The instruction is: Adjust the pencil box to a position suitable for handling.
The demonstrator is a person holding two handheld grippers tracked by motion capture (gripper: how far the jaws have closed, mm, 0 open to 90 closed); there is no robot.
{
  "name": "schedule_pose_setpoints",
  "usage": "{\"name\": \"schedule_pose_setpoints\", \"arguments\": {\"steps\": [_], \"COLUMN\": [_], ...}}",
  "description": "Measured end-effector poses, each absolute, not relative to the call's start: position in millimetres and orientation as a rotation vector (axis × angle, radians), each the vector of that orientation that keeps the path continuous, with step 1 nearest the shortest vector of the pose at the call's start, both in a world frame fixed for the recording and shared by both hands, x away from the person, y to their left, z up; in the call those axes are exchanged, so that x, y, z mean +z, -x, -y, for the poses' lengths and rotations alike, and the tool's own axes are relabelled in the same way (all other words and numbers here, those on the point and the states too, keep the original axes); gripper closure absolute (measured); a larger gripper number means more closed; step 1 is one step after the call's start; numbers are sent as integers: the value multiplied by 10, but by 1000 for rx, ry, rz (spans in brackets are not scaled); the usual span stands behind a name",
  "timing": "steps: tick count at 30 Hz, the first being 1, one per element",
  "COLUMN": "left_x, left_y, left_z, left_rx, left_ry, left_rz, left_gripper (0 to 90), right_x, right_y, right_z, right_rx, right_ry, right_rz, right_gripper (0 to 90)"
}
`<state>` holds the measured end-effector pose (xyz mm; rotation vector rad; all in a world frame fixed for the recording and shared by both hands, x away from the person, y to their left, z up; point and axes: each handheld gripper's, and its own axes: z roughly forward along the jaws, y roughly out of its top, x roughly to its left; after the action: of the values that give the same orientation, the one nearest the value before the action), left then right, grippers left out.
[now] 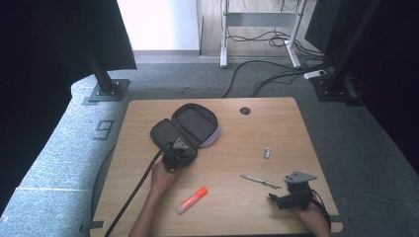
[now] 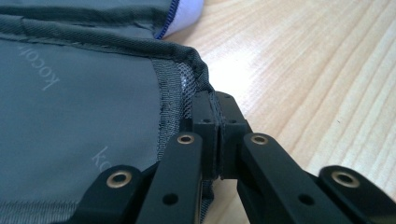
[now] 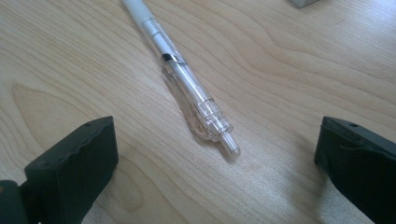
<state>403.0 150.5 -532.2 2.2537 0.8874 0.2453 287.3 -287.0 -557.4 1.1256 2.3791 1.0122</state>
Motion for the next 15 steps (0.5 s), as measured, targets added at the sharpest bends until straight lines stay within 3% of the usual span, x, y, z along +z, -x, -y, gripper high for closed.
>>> {"name": "schedule_pose_setpoints", "arguments": {"steps": [15], "left_x": [-5321], "left_y": [-3748], "left_z": [-1305], "left_rx": [158], "left_ry": [-2300], "left_rz": [-785], "left_gripper": [874], "right_x": [-5574], "right_y": [-2873], "right_z": [2870], "right_rx": [1012], "right_ry": [-1125], "right_rz": [-2379], "right_gripper": [0]}}
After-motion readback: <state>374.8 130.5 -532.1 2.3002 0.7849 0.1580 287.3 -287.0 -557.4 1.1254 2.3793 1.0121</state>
